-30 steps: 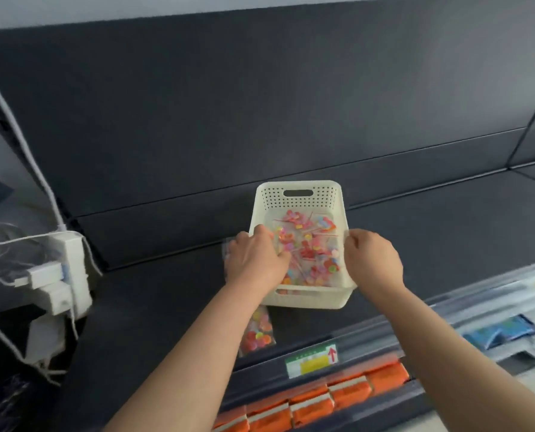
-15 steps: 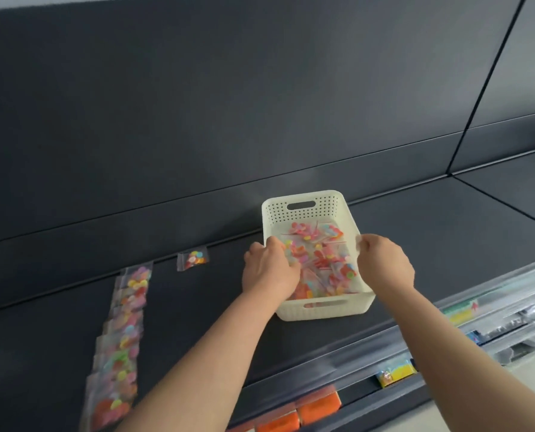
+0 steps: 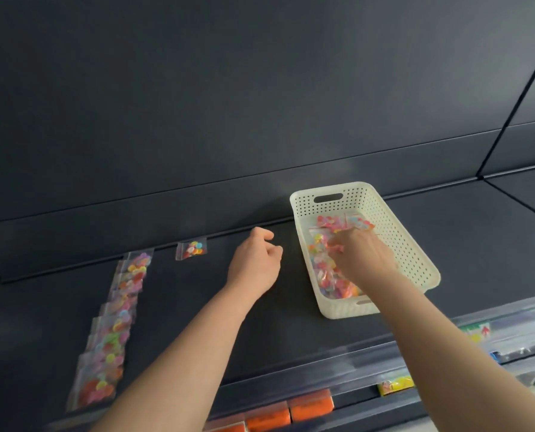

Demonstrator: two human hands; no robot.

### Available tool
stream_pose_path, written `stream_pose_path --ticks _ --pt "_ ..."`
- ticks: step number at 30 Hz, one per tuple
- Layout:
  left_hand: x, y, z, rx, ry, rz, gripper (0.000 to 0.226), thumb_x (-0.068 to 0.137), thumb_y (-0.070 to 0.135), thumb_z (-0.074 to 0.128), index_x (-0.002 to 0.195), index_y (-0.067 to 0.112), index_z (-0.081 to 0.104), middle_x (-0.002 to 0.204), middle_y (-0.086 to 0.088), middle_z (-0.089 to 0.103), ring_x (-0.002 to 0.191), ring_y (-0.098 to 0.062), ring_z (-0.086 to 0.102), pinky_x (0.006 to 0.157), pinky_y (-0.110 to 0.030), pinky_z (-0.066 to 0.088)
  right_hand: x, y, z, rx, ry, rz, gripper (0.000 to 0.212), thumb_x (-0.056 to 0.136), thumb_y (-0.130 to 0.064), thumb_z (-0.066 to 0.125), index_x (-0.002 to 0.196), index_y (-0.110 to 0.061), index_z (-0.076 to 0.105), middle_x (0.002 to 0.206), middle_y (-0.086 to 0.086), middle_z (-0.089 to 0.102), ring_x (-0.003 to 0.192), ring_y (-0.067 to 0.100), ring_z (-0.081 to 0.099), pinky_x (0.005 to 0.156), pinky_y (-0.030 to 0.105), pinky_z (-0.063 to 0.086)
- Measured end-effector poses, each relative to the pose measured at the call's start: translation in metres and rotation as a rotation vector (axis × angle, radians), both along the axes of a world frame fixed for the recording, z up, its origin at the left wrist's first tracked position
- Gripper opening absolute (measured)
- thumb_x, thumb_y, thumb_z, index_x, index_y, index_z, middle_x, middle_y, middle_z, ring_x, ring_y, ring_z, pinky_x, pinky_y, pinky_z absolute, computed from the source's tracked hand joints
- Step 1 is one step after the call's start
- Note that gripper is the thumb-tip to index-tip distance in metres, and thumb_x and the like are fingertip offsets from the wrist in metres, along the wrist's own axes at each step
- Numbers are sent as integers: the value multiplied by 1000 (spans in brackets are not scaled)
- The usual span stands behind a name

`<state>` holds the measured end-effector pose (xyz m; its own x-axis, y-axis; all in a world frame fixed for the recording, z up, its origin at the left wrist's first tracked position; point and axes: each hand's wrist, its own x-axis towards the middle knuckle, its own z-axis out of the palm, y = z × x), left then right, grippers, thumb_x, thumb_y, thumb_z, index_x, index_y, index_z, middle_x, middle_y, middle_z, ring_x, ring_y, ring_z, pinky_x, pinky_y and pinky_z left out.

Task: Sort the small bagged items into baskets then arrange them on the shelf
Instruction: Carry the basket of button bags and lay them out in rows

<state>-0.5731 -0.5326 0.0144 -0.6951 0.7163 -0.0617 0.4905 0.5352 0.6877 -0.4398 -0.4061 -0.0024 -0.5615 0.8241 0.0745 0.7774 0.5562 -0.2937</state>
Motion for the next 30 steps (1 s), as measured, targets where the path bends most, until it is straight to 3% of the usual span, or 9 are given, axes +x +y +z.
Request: stream_pose_path --ticks 1,5,9,13,16,18,22,27,30 --pt "-3 -3 0 -1 -1 3 32 99 26 50 130 20 50 97 14 57 108 -17 58 92 -42 52 -3 0 -2 -46 2 8 9 90 -23 53 87 -25 61 84 -6 63 79 20 61 65 30 43" --pt "-13 -13 -8 -34 -23 15 31 97 24 50 128 21 52 100 11 64 102 -16 59 88 -41 54 -11 -2 -5 -65 -105 -99 32 90 -46 51 77 -17 55 68 -4 53 71 17 56 64 30 44" --pt "-22 -27 -15 -45 -30 21 29 97 23 50 126 22 54 112 9 64 98 -14 60 84 -34 54 -12 -4 -9 -56 -104 -169 15 89 -25 49 80 -17 57 72 -1 57 73 20 60 64 31 48" --pt "-34 -40 -19 38 -104 37 20 96 23 54 116 24 59 109 9 65 90 -9 62 79 -30 54 -15 -11 6 -79 317 -168 15 91 -32 52 85 -22 62 78 -7 66 70 17 62 67 33 53" --pt "-43 -54 -20 114 -204 43 9 96 20 58 100 26 63 100 7 67 92 -11 66 77 -30 54 -32 -40 30 -259 677 -79 21 84 -42 67 97 -30 57 82 -14 65 74 6 62 68 31 48" --pt "-49 -69 -17 210 -346 77 8 97 20 58 97 23 66 98 5 70 89 -11 67 78 -31 54 -53 -64 32 -424 762 32 25 81 -37 72 100 -31 57 81 -11 66 73 7 63 66 29 49" --pt "-53 -94 -11 391 -749 152 27 99 38 54 106 19 71 103 2 75 88 -11 69 78 -32 55 -82 -95 5 -666 752 132 34 76 -37 79 102 -28 60 82 -2 70 74 12 66 72 32 55" --pt "-66 -124 -23 375 -735 245 21 89 31 70 108 21 70 106 0 74 95 -14 68 79 -29 58 -103 -124 -14 -881 677 234 46 72 -24 83 112 -17 61 72 -6 67 71 13 65 77 35 55" --pt "-71 -135 -28 384 -719 259 12 89 22 72 100 18 72 102 -2 74 95 -14 68 82 -31 58 -110 -136 -17 -920 619 253 43 72 -16 82 110 -17 63 78 -1 65 75 14 63 80 34 55"
